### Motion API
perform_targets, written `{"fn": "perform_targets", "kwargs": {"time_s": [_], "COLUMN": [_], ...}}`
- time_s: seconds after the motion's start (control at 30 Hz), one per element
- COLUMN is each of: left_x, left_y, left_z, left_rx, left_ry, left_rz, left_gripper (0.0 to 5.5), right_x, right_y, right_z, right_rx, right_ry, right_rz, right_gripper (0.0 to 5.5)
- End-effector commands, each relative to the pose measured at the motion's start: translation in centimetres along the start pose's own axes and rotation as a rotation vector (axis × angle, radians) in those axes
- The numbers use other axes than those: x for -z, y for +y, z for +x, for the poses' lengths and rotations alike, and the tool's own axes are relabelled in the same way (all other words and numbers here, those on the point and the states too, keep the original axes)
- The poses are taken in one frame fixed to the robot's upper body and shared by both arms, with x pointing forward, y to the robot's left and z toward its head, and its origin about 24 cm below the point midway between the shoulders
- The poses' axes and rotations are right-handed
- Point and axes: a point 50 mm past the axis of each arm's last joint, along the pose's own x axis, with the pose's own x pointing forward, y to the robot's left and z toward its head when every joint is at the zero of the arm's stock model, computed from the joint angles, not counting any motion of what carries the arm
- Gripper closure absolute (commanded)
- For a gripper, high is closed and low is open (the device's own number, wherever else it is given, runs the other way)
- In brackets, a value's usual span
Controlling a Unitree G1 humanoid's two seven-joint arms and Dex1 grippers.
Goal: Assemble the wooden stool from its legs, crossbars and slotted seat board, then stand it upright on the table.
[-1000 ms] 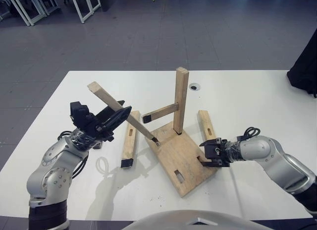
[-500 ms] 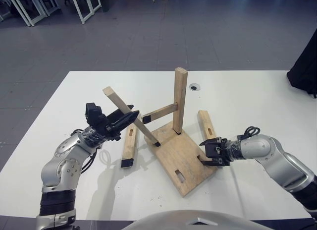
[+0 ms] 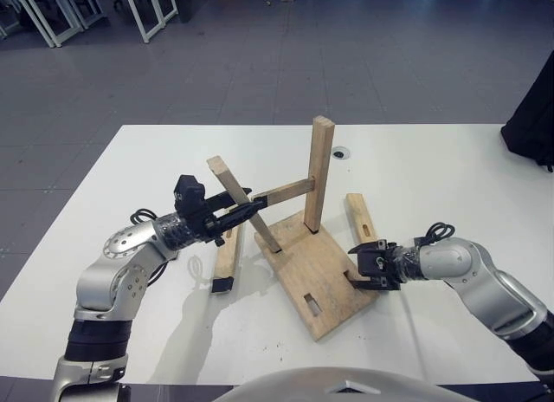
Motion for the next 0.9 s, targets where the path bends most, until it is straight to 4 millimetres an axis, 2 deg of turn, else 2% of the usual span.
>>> {"fn": "perform_targets", "kwargs": {"time_s": [0.03,0.17,0.23,0.3,0.4,0.53,0.63,0.73,0.83,0.9], "left_x": [4.9,5.6,5.9,6.0,6.1,6.1,5.8,5.3,5.0,4.9], "left_y": [-0.2,-0.4,-0.3,-0.3,-0.3,-0.2,-0.3,-0.7,-1.1,-1.3], "left_z": [-0.9,-0.9,-0.8,-0.7,-0.5,-0.1,0.2,0.2,-0.3,-0.5], "left_rx": [-0.048,-0.041,-0.034,-0.028,-0.018,0.006,0.028,0.059,0.069,0.076], "left_ry": [0.246,0.262,0.274,0.284,0.299,0.32,0.324,0.33,0.341,0.345], "left_rz": [-0.123,-0.149,-0.154,-0.155,-0.152,-0.141,-0.131,-0.128,-0.132,-0.138], "left_gripper": [3.43,3.43,3.43,3.43,3.43,3.43,3.43,3.43,3.43,3.43], "right_x": [-2.5,-6.3,-8.5,-11.0,-13.7,-14.7,-13.7,-11.8,-11.2,-9.6], "right_y": [-2.1,-5.0,-7.0,-8.8,-10.3,-10.0,-8.4,-6.5,-4.8,-3.8], "right_z": [-2.0,-5.8,-7.7,-8.5,-6.3,-2.2,1.4,4.5,5.1,5.7], "right_rx": [0.044,0.111,0.216,0.366,0.638,0.727,0.661,0.572,0.478,0.424], "right_ry": [-0.148,-0.423,-0.585,-0.729,-0.684,-0.613,-0.459,-0.282,-0.269,-0.212], "right_rz": [0.026,0.058,0.054,0.041,-0.174,-0.327,-0.48,-0.666,-0.589,-0.558], "right_gripper": [2.44,2.44,2.44,2.44,2.44,2.44,2.44,2.44,2.44,2.44]}}
